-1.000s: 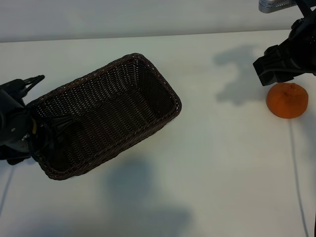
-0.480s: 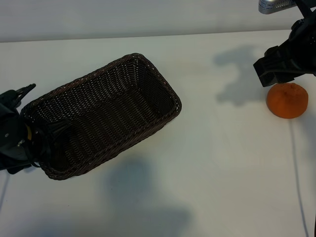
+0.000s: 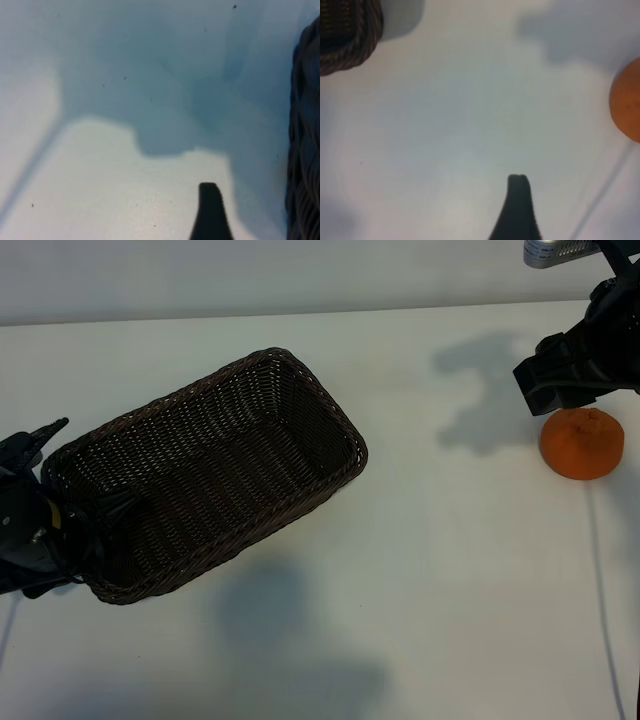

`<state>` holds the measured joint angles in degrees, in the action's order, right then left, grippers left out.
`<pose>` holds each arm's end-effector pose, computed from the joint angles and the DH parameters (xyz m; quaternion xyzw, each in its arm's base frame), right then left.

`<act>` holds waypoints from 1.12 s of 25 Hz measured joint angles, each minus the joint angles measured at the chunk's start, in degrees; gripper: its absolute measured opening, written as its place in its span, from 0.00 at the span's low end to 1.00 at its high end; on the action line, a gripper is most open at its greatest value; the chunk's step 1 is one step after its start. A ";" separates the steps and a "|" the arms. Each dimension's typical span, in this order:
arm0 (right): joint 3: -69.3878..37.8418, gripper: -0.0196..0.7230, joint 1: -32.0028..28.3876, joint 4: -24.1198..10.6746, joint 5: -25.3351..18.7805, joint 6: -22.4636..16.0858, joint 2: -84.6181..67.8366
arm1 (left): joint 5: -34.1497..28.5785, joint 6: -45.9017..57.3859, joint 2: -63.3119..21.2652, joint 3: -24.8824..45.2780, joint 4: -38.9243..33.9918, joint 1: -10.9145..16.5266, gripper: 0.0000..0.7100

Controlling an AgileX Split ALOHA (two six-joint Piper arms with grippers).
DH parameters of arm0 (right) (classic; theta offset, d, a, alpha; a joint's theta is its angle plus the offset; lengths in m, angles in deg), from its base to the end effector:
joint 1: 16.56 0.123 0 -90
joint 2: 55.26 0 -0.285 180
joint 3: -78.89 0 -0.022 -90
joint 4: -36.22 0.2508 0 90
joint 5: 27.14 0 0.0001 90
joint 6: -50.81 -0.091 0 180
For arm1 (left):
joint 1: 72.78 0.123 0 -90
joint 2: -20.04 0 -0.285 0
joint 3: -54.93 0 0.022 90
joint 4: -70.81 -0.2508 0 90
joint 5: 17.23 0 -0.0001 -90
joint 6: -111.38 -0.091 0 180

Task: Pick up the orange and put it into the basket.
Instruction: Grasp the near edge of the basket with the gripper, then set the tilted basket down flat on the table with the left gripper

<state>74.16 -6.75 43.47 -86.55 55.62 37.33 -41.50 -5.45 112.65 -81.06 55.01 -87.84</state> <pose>0.2943 0.0609 0.3146 -0.1040 0.9722 0.0685 0.1985 0.2266 -0.0504 0.1555 -0.2939 0.9385 -0.0444 0.1758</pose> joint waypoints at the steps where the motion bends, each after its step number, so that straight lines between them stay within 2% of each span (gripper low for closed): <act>1: 0.00 0.78 0.00 0.00 0.00 0.00 0.00 | 0.18 -0.05 0.00 0.00 0.00 0.00 0.65; 6: 0.00 0.78 0.00 0.00 0.00 0.00 0.00 | 1.63 -0.26 0.00 0.00 0.00 0.00 0.28; 16: 0.00 0.70 0.00 0.00 -0.05 0.00 0.00 | 4.54 -1.41 0.00 0.06 1.14 0.06 0.25; 22: 0.00 0.70 0.00 -0.20 -0.09 0.00 0.00 | 8.37 -8.59 0.00 0.06 8.59 0.06 0.22; 28: 0.00 0.69 0.00 -0.40 -0.09 0.00 0.00 | 9.65 -19.36 -0.32 0.06 16.60 0.06 0.22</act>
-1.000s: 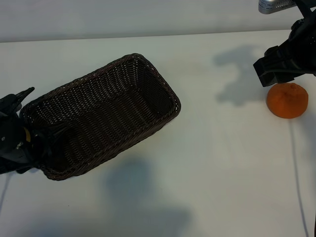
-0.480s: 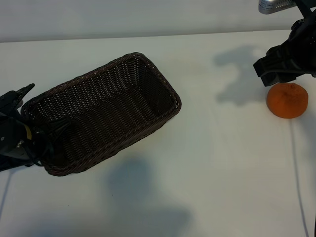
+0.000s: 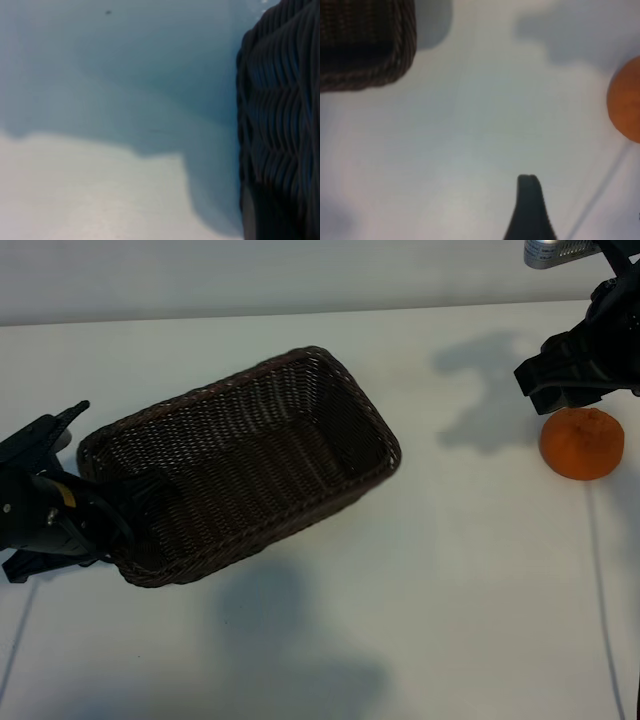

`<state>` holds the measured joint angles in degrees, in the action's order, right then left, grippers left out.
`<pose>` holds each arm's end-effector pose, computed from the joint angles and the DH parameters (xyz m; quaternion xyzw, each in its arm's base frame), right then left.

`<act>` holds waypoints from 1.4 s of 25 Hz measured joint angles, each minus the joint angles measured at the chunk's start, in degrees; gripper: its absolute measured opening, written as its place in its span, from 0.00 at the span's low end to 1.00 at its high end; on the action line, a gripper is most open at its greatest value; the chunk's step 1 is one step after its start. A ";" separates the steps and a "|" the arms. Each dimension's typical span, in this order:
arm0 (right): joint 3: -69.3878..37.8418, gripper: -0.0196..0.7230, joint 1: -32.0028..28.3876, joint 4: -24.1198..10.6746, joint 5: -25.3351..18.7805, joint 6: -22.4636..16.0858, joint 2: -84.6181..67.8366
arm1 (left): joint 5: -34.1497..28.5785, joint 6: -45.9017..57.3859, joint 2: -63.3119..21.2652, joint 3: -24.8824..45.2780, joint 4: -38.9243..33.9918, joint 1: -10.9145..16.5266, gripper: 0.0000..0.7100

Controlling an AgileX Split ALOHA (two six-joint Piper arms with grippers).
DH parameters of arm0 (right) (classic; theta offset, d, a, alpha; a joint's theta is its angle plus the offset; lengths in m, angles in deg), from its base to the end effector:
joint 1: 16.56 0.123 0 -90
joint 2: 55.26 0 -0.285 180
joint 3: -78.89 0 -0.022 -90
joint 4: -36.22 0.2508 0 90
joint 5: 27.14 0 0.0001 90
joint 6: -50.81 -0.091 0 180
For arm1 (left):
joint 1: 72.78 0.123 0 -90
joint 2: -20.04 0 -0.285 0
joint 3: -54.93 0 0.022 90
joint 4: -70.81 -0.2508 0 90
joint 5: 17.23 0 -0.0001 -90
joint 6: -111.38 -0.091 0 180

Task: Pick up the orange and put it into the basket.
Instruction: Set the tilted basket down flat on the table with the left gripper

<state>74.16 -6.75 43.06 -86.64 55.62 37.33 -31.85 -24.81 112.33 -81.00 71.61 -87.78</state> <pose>0.2943 0.0604 0.3144 -0.1052 0.9724 0.0651 0.1979 0.2360 -0.0636 0.1618 -0.2467 0.9361 -0.1260 0.2166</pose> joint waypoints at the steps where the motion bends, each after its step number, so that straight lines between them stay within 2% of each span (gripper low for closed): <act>1: 0.00 0.69 0.00 -0.13 0.00 0.00 0.00 | 0.07 -1.49 -0.39 0.00 1.13 0.00 0.22; 13: 0.00 0.69 0.00 -0.49 0.00 0.00 0.00 | -0.82 -8.48 -5.58 -0.18 2.72 0.00 0.21; 29: 0.00 0.69 0.00 -0.65 0.10 0.00 0.00 | -0.65 -9.48 -10.19 -1.90 4.33 0.00 0.21; 35: 0.00 0.69 0.00 -0.65 0.10 0.00 0.00 | -3.55 -13.78 -8.74 -7.79 4.60 0.00 0.21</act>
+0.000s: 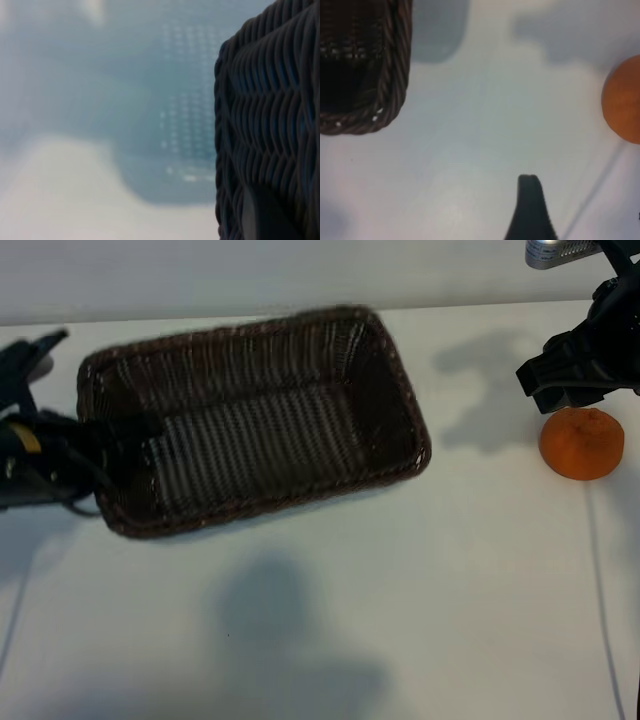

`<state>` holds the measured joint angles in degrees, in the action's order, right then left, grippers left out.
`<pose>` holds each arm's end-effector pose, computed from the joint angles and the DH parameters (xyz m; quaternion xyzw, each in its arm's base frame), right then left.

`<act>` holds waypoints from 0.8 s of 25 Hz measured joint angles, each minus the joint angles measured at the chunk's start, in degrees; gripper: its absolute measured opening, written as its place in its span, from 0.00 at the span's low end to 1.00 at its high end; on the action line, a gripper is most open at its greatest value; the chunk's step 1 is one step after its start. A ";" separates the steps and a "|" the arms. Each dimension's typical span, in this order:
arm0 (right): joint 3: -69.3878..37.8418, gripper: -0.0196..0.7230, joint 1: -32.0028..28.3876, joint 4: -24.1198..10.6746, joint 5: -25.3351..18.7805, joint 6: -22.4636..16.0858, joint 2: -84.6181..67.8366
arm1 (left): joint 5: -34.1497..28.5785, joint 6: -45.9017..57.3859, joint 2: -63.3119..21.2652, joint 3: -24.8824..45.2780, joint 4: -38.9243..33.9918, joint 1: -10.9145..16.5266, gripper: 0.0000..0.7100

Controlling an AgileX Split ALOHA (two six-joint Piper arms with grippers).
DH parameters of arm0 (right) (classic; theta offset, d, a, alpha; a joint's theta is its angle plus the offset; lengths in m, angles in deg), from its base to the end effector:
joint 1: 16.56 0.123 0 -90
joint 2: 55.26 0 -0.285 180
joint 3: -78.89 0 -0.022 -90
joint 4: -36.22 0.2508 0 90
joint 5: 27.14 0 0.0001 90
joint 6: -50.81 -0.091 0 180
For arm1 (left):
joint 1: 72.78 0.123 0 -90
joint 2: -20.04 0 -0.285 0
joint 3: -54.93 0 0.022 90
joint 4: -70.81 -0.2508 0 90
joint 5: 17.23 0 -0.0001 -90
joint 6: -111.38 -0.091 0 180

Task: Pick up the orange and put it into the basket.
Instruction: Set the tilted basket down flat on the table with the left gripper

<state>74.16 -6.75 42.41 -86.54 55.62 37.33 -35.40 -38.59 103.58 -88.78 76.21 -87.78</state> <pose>0.2945 0.0595 0.3144 -0.1070 0.9723 0.0598 0.1990 0.2479 -0.0692 0.2329 -0.1582 0.9198 -0.1646 0.3193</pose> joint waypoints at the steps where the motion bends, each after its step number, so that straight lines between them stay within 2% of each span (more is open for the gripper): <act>1: 0.00 0.69 0.00 0.00 0.00 0.00 0.00 | -0.42 -0.86 0.59 -1.49 0.38 0.00 0.21; 7: 0.00 0.69 0.00 0.00 0.02 0.00 0.00 | -4.29 -11.69 6.57 -10.96 8.22 0.00 0.21; 17: 0.00 0.69 0.00 0.00 0.02 0.00 0.00 | -7.49 -27.85 19.72 -20.85 23.35 0.00 0.21; 20: 0.00 0.69 0.00 0.00 0.02 0.00 0.00 | -9.13 -31.02 23.85 -23.75 25.89 0.00 0.21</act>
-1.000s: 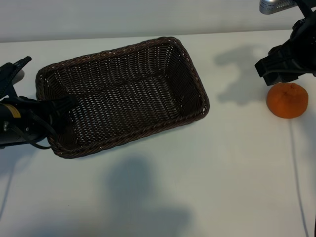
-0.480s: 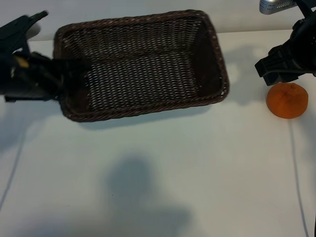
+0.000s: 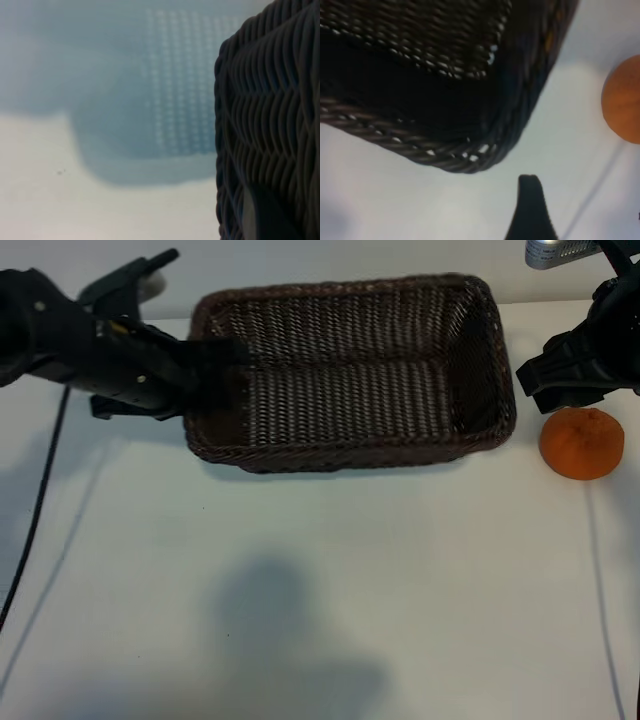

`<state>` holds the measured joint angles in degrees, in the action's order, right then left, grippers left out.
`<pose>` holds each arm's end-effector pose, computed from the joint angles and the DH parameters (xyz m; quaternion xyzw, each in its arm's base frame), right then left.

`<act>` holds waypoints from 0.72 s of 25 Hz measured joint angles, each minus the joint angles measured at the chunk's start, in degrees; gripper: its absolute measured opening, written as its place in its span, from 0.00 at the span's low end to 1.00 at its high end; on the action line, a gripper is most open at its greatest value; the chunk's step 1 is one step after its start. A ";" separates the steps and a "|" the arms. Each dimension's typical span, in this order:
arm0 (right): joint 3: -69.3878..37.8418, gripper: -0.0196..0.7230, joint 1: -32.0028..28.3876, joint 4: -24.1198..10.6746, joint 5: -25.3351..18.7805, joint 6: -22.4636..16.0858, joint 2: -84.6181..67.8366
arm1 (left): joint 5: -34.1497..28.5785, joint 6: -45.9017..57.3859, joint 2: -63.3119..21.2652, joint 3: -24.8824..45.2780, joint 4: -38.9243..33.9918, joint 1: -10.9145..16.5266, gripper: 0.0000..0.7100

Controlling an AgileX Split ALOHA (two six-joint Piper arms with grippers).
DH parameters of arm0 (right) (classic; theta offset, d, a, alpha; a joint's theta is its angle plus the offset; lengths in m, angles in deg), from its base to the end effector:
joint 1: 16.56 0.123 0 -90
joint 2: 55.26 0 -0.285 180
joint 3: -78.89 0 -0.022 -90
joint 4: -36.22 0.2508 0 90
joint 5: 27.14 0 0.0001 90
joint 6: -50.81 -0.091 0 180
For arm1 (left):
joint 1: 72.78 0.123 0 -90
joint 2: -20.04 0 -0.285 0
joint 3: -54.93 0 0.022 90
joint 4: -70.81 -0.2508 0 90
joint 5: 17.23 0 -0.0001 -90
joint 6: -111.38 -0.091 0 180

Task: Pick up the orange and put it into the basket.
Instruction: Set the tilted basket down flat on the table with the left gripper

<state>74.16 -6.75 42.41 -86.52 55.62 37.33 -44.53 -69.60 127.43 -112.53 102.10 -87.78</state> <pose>0.2946 0.0595 0.3144 -0.1070 0.9723 0.0598 0.1992 0.3476 -0.1156 0.2176 -0.0647 0.9420 -0.2180 0.2469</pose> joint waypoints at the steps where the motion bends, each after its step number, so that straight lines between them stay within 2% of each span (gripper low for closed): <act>1: 0.00 0.69 0.00 0.00 0.00 0.00 0.00 | -0.66 -0.70 1.46 -0.71 0.50 0.00 0.21; 7: 0.00 0.69 0.00 0.00 0.00 0.00 0.00 | -2.47 -2.10 7.12 -3.39 0.81 0.00 0.21; 18: 0.00 0.69 0.00 0.00 0.26 0.00 0.00 | -2.31 -7.46 10.59 -3.42 0.93 -0.22 0.21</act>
<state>74.16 -6.75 42.41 -86.26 55.62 37.33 -46.84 -77.06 138.02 -115.96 103.02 -88.00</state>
